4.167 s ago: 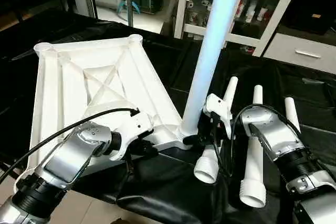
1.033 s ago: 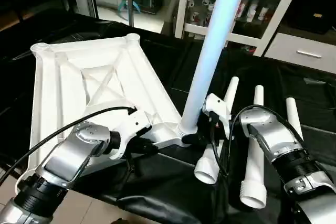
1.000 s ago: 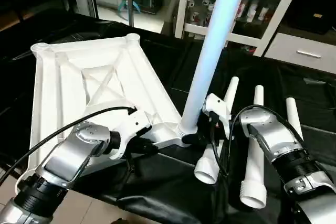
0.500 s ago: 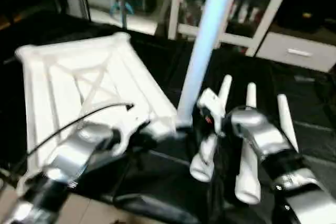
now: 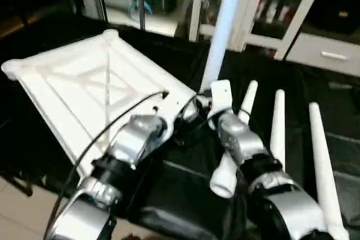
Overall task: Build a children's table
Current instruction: Rotate leg to tighten
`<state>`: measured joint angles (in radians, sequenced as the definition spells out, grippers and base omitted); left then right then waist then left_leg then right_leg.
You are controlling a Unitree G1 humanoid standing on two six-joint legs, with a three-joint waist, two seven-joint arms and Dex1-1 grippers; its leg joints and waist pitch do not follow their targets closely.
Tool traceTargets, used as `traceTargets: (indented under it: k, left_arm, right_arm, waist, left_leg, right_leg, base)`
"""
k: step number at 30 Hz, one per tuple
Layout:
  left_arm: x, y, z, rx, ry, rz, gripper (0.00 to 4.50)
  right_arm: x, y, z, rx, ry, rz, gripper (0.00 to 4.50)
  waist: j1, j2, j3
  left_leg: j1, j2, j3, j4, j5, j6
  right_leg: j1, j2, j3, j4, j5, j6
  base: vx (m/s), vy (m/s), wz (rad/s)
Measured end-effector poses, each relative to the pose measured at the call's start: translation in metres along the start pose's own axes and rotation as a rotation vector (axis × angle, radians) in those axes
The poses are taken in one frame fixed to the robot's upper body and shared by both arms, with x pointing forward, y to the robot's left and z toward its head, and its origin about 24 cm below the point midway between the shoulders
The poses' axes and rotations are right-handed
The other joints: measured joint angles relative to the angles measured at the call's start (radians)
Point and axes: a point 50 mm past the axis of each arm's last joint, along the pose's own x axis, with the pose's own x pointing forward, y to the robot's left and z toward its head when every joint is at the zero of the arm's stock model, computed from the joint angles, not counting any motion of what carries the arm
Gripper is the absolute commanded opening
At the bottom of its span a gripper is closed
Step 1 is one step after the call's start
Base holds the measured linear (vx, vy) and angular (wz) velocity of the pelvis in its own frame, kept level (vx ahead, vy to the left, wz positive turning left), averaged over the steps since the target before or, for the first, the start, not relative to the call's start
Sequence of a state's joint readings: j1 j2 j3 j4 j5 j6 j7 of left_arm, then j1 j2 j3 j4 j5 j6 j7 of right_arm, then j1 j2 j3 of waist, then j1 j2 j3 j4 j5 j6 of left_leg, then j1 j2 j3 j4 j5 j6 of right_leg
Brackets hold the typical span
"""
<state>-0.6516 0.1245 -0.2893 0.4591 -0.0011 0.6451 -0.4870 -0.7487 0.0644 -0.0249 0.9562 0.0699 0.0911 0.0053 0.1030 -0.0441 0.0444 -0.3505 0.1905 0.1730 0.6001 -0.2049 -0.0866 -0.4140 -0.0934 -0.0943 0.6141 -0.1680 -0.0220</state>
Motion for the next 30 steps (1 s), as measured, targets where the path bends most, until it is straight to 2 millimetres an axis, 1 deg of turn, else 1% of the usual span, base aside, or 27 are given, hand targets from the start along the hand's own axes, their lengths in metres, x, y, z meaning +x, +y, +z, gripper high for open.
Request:
traceTargets:
  k: [3,4,6,8,10,11,13,15,18,19,21,22,24,27,28,30]
  left_arm:
    - [0.002,0.000,0.001,0.010,-0.004,0.001,0.00]
    - [0.002,0.000,0.001,0.016,-0.008,0.001,0.00]
    - [0.003,-0.001,0.002,0.023,-0.014,0.000,0.00]
    - [0.003,0.003,0.002,0.037,-0.018,0.015,0.00]
    - [0.002,0.005,0.002,0.041,-0.023,0.022,0.00]
    - [0.003,0.005,0.003,0.043,-0.026,0.021,0.00]
    - [0.003,0.006,0.003,0.043,-0.033,0.021,0.00]
    - [0.004,0.008,0.003,0.044,-0.039,0.024,0.00]
    - [0.008,0.007,0.005,0.046,-0.053,0.030,0.00]
    - [0.009,0.008,0.006,0.049,-0.058,0.036,0.28]
    - [0.009,0.009,0.007,0.021,-0.078,0.030,0.28]
    - [0.008,0.009,0.010,-0.014,-0.123,0.022,0.28]
    - [0.005,0.009,0.024,-0.051,-0.231,0.011,0.58]
    - [-0.005,0.011,0.043,-0.028,-0.328,0.007,0.67]
    - [-0.011,0.015,0.047,-0.015,-0.350,0.009,0.89]
    - [-0.032,0.027,0.050,0.037,-0.385,0.024,1.02]
  right_arm:
    - [0.000,-0.001,-0.002,0.015,-0.017,-0.004,2.70]
    - [0.000,-0.002,-0.002,0.018,-0.027,-0.006,3.05]
    - [0.000,-0.004,-0.002,0.028,-0.043,-0.002,3.42]
    - [-0.003,-0.009,0.002,0.067,-0.100,0.034,3.49]
    - [-0.007,-0.015,0.007,0.084,-0.150,0.063,3.73]
    - [-0.011,-0.021,0.014,0.083,-0.193,0.086,3.87]
    - [-0.020,-0.031,0.024,0.049,-0.243,0.138,3.98]
    - [-0.026,-0.038,0.027,0.009,-0.252,0.171,3.98]
    - [-0.036,-0.047,0.020,-0.033,-0.223,0.211,3.98]
    - [-0.039,-0.049,0.018,-0.046,-0.212,0.224,4.02]
    - [-0.045,-0.051,0.018,-0.066,-0.208,0.242,4.02]
    - [-0.048,-0.053,0.020,-0.075,-0.211,0.249,4.02]
    - [-0.053,-0.052,0.026,-0.096,-0.217,0.277,4.05]
    - [-0.061,-0.047,0.037,-0.123,-0.237,0.329,4.05]
    - [-0.064,-0.046,0.038,-0.135,-0.236,0.347,4.05]
    - [-0.071,-0.049,0.038,-0.167,-0.215,0.372,4.05]
  waist:
    - [0.001,0.000,0.000]
    - [0.001,0.001,0.001]
    - [0.002,0.002,0.001]
    - [-0.003,0.001,0.002]
    - [-0.005,0.000,0.002]
    - [-0.005,0.000,0.003]
    - [-0.004,0.000,0.003]
    - [-0.004,0.000,0.003]
    - [0.000,0.004,0.004]
    - [0.000,0.005,0.004]
    - [0.000,0.009,0.007]
    - [0.000,0.008,0.009]
    - [0.002,0.003,0.011]
    - [0.000,0.003,0.011]
    - [-0.002,0.004,0.011]
    - [-0.012,0.005,0.012]
  left_leg:
    - [0.000,0.000,0.000,0.000,0.000,0.000]
    - [-0.001,0.000,0.000,0.000,0.000,0.000]
    - [-0.002,0.001,0.000,0.000,0.000,0.000]
    - [-0.002,0.001,0.000,0.000,0.001,0.001]
    - [-0.003,0.001,0.000,0.000,0.002,0.002]
    - [-0.004,0.001,0.000,0.000,0.003,0.004]
    - [-0.004,0.001,0.000,-0.001,0.003,0.004]
    - [-0.004,0.001,0.000,-0.001,0.003,0.005]
    - [-0.003,0.001,0.000,-0.002,0.004,0.005]
    - [-0.003,0.001,0.000,-0.002,0.005,0.007]
    - [-0.004,0.001,0.000,-0.002,0.007,0.008]
    - [-0.006,0.001,0.000,-0.002,0.007,0.008]
    - [-0.009,0.002,-0.001,-0.002,0.009,0.008]
    - [-0.009,0.002,-0.001,-0.003,0.008,0.008]
    - [-0.009,0.002,0.000,-0.003,0.008,0.008]
    - [-0.009,0.002,0.000,-0.005,0.008,0.008]
  right_leg:
    - [0.000,0.000,0.000,0.000,0.000,0.000]
    - [0.000,0.000,0.000,0.000,0.000,0.000]
    - [0.000,0.000,0.000,0.000,0.000,0.001]
    - [0.000,0.000,0.000,0.001,0.000,0.001]
    - [-0.001,0.000,0.000,0.001,0.000,0.001]
    - [-0.001,0.000,0.000,0.000,-0.001,0.001]
    - [0.000,0.000,0.000,0.000,-0.001,0.002]
    - [0.000,0.000,0.000,-0.001,-0.001,0.002]
    - [0.001,0.000,0.000,-0.001,-0.002,0.004]
    - [0.000,0.000,0.000,-0.002,-0.001,0.005]
    - [0.000,0.000,0.000,-0.002,-0.001,0.006]
    - [-0.001,0.000,0.000,-0.002,0.000,0.006]
    - [-0.003,0.001,-0.001,-0.003,0.003,0.001]
    - [-0.003,0.001,-0.001,-0.004,0.003,0.001]
    - [-0.003,0.001,-0.001,-0.004,0.003,0.001]
    - [-0.004,0.001,-0.001,-0.004,0.003,0.001]
  base:
    - [0.000,0.000,0.00]
    - [0.000,0.000,0.00]
    - [0.000,0.000,0.00]
    - [0.000,0.000,0.00]
    - [0.000,0.000,0.00]
    - [0.000,0.000,0.00]
    - [0.000,0.000,0.00]
    - [0.000,0.000,0.00]
    - [0.000,0.000,0.00]
    - [0.000,0.000,0.00]
    - [0.000,0.000,0.00]
    - [0.000,0.000,0.00]
    - [0.000,0.000,0.00]
    - [0.000,0.000,0.00]
    - [0.000,0.000,0.00]
    - [0.000,0.000,0.00]
